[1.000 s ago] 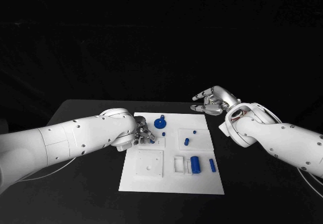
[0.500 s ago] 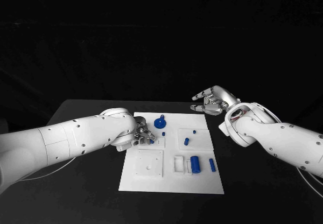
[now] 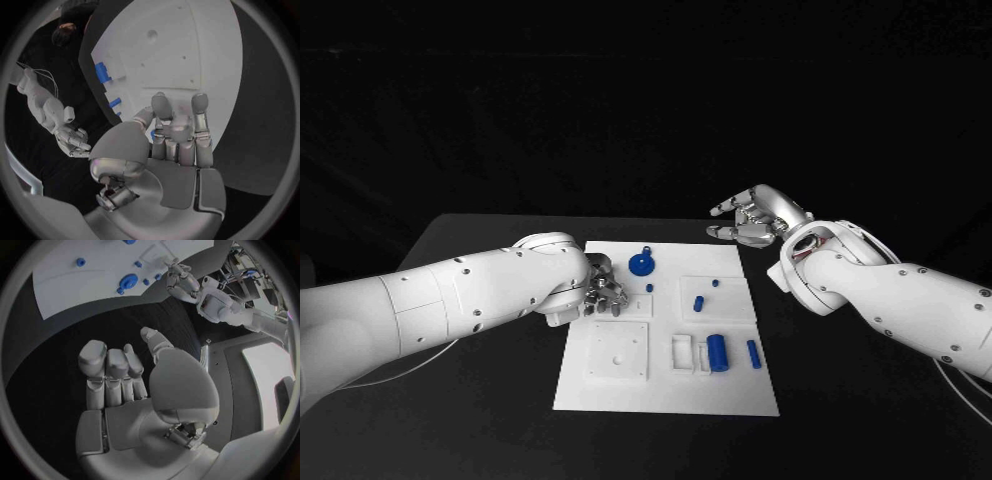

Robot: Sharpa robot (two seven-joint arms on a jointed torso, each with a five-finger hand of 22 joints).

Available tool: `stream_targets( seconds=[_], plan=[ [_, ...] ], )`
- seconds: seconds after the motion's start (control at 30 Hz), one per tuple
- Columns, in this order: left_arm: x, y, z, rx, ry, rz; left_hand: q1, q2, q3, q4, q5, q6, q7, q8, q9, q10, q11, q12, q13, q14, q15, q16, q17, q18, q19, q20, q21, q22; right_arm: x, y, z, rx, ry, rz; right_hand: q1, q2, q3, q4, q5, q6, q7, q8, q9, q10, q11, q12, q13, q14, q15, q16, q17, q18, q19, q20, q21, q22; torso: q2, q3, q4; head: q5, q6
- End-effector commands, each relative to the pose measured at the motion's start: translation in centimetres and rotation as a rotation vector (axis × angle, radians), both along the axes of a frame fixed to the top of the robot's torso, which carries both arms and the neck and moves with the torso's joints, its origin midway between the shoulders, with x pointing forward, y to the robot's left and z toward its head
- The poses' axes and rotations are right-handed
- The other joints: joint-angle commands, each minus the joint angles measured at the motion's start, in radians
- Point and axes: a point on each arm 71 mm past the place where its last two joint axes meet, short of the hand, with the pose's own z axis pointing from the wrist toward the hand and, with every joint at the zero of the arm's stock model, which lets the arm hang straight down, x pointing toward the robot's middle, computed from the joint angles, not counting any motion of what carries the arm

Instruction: Assemble the parts on the task board

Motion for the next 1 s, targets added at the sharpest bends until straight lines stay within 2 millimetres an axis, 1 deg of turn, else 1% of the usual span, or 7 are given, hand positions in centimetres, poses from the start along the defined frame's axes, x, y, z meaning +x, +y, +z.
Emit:
stream_targets(
  seconds=[0.03, 0.27, 0.47, 0.7, 0.8, 0.9, 1.0],
  plan=[
    [0.0, -0.1, 0.0, 0.01, 0.008, -0.012, 0.003, -0.006, 0.002, -0.01, -0.013, 0.076, -0.065, -0.002, -0.001, 0.026, -0.026, -0.002, 0.001, -0.001, -0.002, 0.002, -0.003, -0.009, -0.002, 0.003, 0.007, 0.021, 0.0, 0.1, -0.1, -0.004, 0.005, 0.011, -0.009, -0.002, 0.005, -0.001, 0.005, 0.01, -0.001, -0.004, -0.002, -0.004, -0.002, -0.004, -0.001, 0.0, 0.003, -0.005, 0.0, 0.017, 0.05, 0.001, -0.004, 0.108, 0.0, -0.0004, 0.0001, -0.001, 0.001],
    [0.0, 0.0, 0.1, -0.011, -0.003, 0.001, 0.011, -0.006, -0.013, 0.005, -0.044, 0.072, -0.064, -0.002, -0.002, 0.026, -0.026, -0.005, -0.004, -0.002, -0.002, -0.007, -0.019, -0.009, -0.003, 0.003, 0.003, 0.02, 0.0, 0.1, -0.1, -0.004, 0.004, 0.01, -0.011, -0.002, 0.006, -0.003, 0.005, 0.012, -0.001, -0.004, -0.002, -0.003, -0.002, -0.003, 0.0, 0.0, 0.003, -0.005, 0.0, 0.016, 0.05, 0.001, -0.004, 0.107, 0.0, -0.0006, -0.0002, -0.002, 0.0],
    [0.0, 0.2, 0.3, -0.064, -0.014, 0.033, 0.013, -0.019, -0.076, 0.068, -0.199, 0.052, -0.06, -0.012, -0.007, 0.028, -0.022, -0.024, -0.039, -0.009, -0.003, -0.041, -0.081, -0.014, 0.003, -0.001, -0.013, 0.018, 0.0, 0.0, -0.2, -0.005, 0.006, 0.007, -0.011, -0.002, 0.006, -0.003, 0.005, 0.012, -0.001, -0.004, -0.002, -0.003, -0.002, -0.003, 0.0, 0.0, 0.003, -0.005, 0.0, 0.016, 0.05, 0.001, -0.004, 0.107, -0.001, -0.0012, 0.0017, -0.003, 0.004],
    [0.0, 0.8, 1.5, -0.112, -0.025, 0.064, 0.017, -0.08, -0.167, 0.166, -0.312, 0.039, -0.057, -0.015, -0.058, 0.028, -0.021, -0.027, -0.094, -0.015, -0.006, -0.069, -0.129, -0.02, 0.012, -0.007, -0.037, 0.017, 0.1, -0.1, -0.2, -0.006, 0.007, 0.003, -0.011, -0.002, 0.006, -0.003, 0.005, 0.012, -0.001, -0.004, -0.002, -0.003, -0.002, -0.003, 0.0, 0.0, 0.003, -0.005, 0.0, 0.016, 0.05, 0.001, -0.004, 0.107, -0.001, -0.001, 0.0014, 0.001, 0.011],
    [0.1, 1.1, 2.2, -0.123, -0.029, 0.076, 0.029, -0.125, -0.171, 0.229, -0.364, 0.013, -0.046, -0.017, -0.155, 0.029, -0.018, -0.034, -0.118, -0.017, -0.005, -0.081, -0.137, -0.021, 0.016, -0.008, -0.054, 0.016, 0.1, -0.2, -0.3, -0.006, 0.008, 0.001, -0.011, -0.002, 0.006, -0.003, 0.005, 0.012, -0.001, -0.004, -0.002, -0.003, -0.002, -0.003, 0.0, 0.0, 0.003, -0.005, 0.0, 0.016, 0.05, 0.001, -0.004, 0.107, -0.002, -0.0011, 0.0015, 0.003, 0.016],
    [0.3, 1.7, 3.2, -0.132, -0.035, 0.091, 0.059, -0.188, -0.137, 0.303, -0.374, 0.019, -0.042, -0.014, -0.232, 0.028, -0.013, -0.046, -0.143, -0.019, -0.008, -0.102, -0.144, -0.026, 0.024, -0.013, -0.08, 0.017, 0.1, -0.2, -0.4, -0.006, 0.009, -0.001, -0.011, -0.002, 0.006, -0.003, 0.005, 0.011, -0.001, -0.004, -0.002, -0.003, -0.002, -0.003, 0.0, 0.0, 0.003, -0.005, 0.0, 0.016, 0.051, 0.0, -0.004, 0.107, -0.002, -0.0006, 0.0002, 0.007, 0.021],
    [0.5, 2.4, 3.9, -0.137, -0.038, 0.106, 0.069, -0.212, -0.128, 0.328, -0.383, 0.006, -0.038, -0.014, -0.241, 0.028, -0.01, -0.075, -0.152, -0.021, -0.008, -0.13, -0.153, -0.029, 0.026, -0.016, -0.1, 0.015, 0.2, -0.2, -0.5, -0.006, 0.011, -0.002, -0.012, -0.002, 0.007, -0.005, 0.005, 0.01, -0.001, -0.004, -0.002, -0.003, -0.002, -0.003, 0.0, 0.0, 0.002, -0.005, 0.0, 0.016, 0.051, 0.0, -0.003, 0.108, -0.001, -0.0004, -0.0004, 0.013, 0.025]
  ],
)
